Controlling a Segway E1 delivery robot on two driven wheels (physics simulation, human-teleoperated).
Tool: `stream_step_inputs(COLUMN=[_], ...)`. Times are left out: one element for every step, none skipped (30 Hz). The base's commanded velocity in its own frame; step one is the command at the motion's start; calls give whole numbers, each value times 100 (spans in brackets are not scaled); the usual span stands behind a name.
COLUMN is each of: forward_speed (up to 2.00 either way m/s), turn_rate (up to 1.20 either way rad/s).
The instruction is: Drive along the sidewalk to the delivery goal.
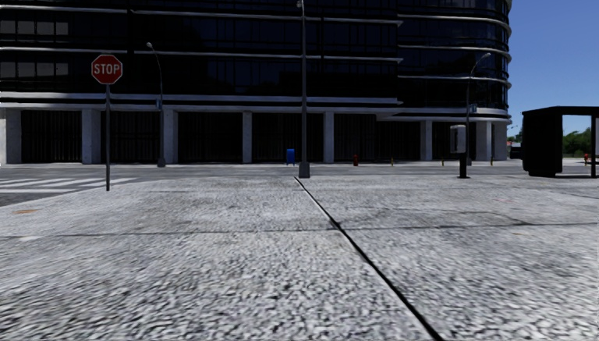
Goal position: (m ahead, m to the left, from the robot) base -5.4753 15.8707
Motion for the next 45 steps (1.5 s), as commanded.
stream_step_inputs(forward_speed=[200, 200, 200, 200, 200, 200, 200, 200, 200, 200, 200, 200, 200, 200, 200, 200, 200, 200, 200, 200, 200, 200, 200, 200, 200, 200, 200, 200, 200, 200, 200, 200, 200, 200, 200, 200, 200, 200, 200, 200, 200, 200, 200, 200, 200], turn_rate=[7, 0, 0, 0, 0, 0, 0, 0, 0, 0, 0, 0, 0, 0, 0, 20, 46, 46, 67, 77, 79, 78, 78, 34, 10, 2, 0, 0, 0, 0, 0, 0, 0, 0, 0, 0, 0, 0, 0, 0, 0, 0, 0, 0, 0])
